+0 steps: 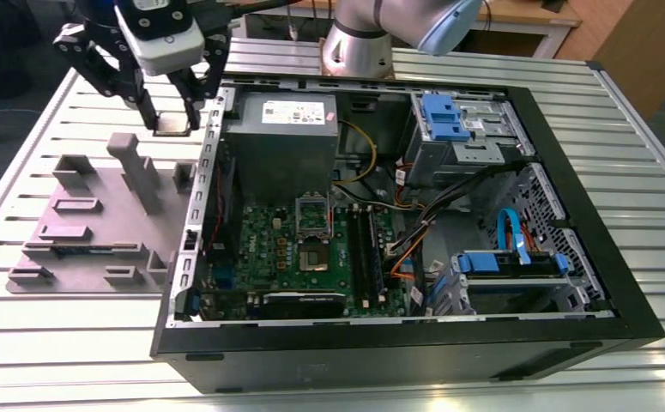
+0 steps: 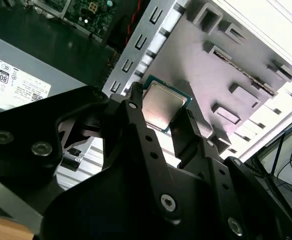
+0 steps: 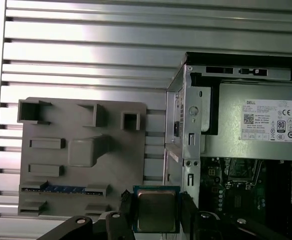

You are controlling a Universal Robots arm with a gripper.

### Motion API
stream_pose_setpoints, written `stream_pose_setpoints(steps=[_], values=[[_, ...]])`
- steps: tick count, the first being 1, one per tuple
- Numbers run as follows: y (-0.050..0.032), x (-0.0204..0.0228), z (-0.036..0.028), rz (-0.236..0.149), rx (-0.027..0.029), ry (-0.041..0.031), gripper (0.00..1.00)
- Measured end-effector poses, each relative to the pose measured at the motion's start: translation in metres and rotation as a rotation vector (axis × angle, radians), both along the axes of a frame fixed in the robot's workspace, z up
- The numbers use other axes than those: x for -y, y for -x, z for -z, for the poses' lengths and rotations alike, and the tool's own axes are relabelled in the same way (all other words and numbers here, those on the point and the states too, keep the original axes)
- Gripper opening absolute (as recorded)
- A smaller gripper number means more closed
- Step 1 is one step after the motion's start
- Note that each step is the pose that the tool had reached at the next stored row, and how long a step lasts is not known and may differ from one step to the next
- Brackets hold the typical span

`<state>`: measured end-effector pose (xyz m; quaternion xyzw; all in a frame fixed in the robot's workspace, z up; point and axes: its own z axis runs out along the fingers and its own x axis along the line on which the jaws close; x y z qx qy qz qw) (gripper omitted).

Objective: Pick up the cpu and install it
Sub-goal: 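Pick up the cpu and move it towards the insertion slot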

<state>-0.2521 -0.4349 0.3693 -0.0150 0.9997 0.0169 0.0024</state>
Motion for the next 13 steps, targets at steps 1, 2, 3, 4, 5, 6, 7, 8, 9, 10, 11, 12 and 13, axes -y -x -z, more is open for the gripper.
stream_pose_setpoints(steps=[1,2,3,4,5,6,7,8,9,10,11,12,13], values=[[-0.0028,0.0000,0.0000,0.000,0.0000,0.0000,0.47],[-0.0060,0.0001,0.0000,0.000,0.0000,-0.0001,0.47],[-0.0091,0.0002,0.0000,0.000,-0.0001,0.0000,0.47],[-0.0121,0.0002,0.0000,0.000,0.0000,-0.0001,0.47],[-0.0151,0.0003,0.0000,0.000,-0.0001,0.0000,0.47],[-0.0181,0.0003,0.0000,0.000,-0.0001,0.0000,0.47],[-0.0212,0.0004,-0.0001,0.000,-0.0002,0.0001,0.47],[-0.0244,0.0005,0.0000,0.000,-0.0001,0.0001,0.47],[-0.0278,0.0005,0.0000,0.000,-0.0001,0.0000,0.47],[-0.0311,0.0006,0.0000,0.000,0.0000,0.0000,0.47],[-0.0344,0.0006,0.0000,0.000,-0.0001,0.0000,0.47],[-0.0376,0.0007,0.0000,0.000,-0.0001,0.0000,0.47],[-0.0408,0.0007,0.0000,0.000,0.0000,-0.0001,0.47]])
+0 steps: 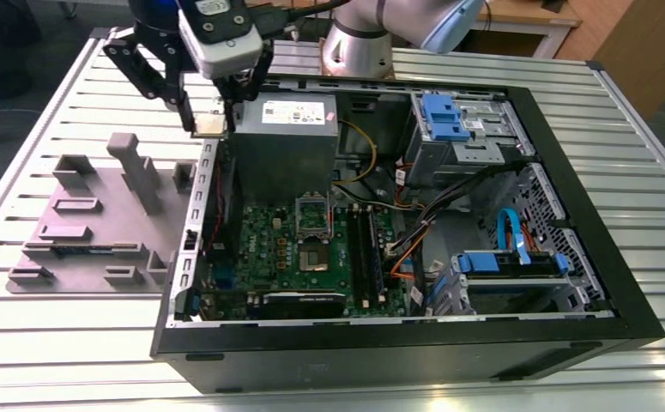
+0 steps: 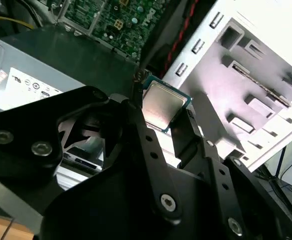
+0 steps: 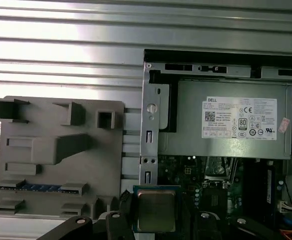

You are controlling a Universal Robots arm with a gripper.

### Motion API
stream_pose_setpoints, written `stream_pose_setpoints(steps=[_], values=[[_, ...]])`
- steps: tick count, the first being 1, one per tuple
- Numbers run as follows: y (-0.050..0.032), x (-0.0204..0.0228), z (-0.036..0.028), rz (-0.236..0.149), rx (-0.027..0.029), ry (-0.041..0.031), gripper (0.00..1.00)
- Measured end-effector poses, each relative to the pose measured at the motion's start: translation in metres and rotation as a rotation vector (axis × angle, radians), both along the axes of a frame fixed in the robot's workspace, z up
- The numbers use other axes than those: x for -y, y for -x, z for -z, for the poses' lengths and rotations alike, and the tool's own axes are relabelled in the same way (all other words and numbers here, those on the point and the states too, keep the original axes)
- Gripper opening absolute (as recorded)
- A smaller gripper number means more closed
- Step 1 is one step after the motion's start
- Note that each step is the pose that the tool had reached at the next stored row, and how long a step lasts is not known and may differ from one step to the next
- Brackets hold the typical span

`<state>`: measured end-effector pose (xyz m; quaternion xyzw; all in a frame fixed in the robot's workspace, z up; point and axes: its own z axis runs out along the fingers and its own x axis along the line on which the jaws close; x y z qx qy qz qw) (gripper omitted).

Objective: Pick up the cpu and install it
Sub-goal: 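Pick up the cpu and move it towards the insertion slot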

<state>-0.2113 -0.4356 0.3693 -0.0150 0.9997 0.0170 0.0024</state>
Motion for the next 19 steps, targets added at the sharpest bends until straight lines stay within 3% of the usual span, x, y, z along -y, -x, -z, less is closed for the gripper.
stream_pose_setpoints(steps=[10,19], values=[[-0.0279,0.0003,0.0000,0.000,-0.0001,0.0000,0.47],[-0.0465,0.0004,-0.0001,0.000,-0.0001,0.0001,0.47]])
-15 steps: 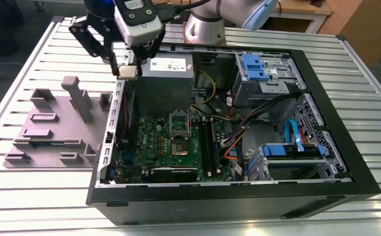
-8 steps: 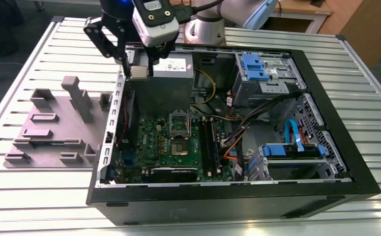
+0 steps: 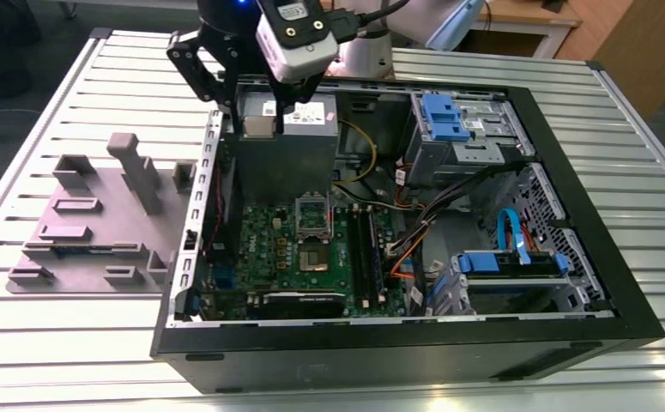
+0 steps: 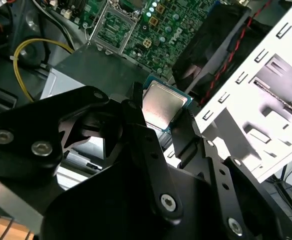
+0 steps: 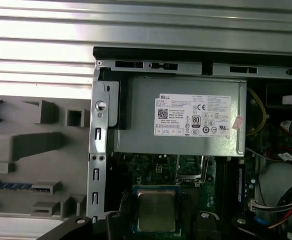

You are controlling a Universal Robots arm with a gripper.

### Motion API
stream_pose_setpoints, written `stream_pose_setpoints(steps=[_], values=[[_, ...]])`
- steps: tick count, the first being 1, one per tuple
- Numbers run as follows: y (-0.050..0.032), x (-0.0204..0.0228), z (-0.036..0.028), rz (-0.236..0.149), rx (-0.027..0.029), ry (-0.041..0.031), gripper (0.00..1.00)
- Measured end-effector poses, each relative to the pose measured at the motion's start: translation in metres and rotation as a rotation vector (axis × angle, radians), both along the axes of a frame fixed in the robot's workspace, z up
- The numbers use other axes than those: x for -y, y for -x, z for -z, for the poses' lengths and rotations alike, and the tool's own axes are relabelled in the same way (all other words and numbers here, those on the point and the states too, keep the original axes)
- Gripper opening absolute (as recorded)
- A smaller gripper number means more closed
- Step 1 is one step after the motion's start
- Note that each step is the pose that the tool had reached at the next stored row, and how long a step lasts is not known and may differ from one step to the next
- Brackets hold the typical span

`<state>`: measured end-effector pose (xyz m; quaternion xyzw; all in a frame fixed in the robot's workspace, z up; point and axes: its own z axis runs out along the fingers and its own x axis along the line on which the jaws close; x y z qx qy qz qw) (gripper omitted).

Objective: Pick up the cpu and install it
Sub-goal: 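Pick up the cpu and move it towards the insertion slot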

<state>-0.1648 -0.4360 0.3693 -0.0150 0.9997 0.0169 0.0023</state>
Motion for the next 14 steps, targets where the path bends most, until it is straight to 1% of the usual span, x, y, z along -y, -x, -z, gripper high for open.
stream_pose_setpoints(steps=[9,14], values=[[-0.0106,0.0000,0.0000,0.000,0.0000,0.0000,0.47],[-0.0201,0.0000,0.0000,0.000,0.0000,0.0000,0.47]])
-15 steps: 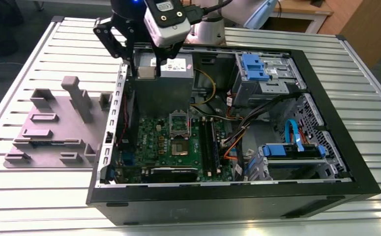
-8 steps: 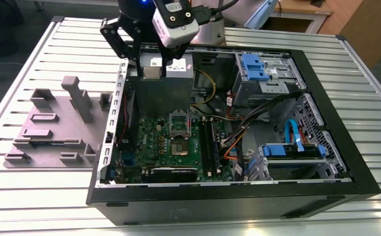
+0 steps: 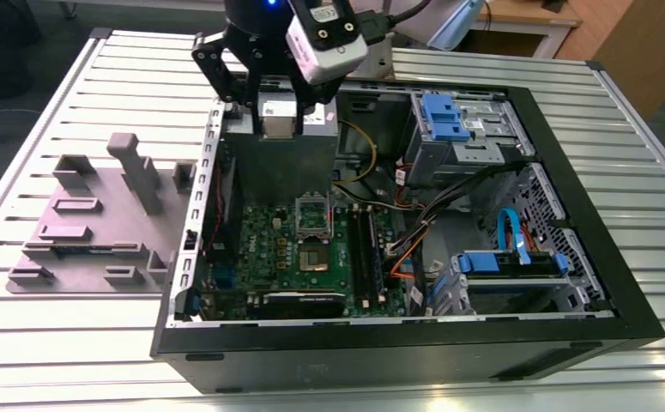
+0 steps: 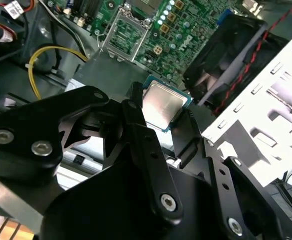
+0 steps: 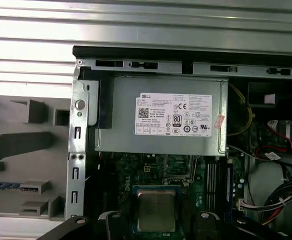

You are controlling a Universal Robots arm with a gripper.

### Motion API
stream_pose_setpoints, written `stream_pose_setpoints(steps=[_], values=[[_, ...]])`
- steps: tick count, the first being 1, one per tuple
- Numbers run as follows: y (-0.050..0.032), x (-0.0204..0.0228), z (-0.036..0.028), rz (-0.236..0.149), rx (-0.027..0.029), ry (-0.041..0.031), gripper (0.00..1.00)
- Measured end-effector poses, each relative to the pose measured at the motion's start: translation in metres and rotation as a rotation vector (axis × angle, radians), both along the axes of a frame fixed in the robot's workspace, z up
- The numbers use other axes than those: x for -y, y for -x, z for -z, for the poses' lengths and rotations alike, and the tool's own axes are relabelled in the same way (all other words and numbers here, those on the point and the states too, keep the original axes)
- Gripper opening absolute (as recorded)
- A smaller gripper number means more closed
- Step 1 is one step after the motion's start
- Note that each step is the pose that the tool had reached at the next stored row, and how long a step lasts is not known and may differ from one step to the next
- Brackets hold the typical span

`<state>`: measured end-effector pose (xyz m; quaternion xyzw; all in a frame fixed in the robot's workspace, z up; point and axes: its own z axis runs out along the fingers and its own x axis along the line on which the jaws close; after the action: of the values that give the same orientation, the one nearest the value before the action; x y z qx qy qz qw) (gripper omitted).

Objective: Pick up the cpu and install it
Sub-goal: 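Pick up the cpu and move it towards the insertion slot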

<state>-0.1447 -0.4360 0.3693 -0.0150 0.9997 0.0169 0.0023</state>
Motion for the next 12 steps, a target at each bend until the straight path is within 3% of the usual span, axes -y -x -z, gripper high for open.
stream_pose_setpoints(steps=[12], values=[[-0.0276,0.0002,0.0000,0.000,0.0000,0.0000,0.47]])
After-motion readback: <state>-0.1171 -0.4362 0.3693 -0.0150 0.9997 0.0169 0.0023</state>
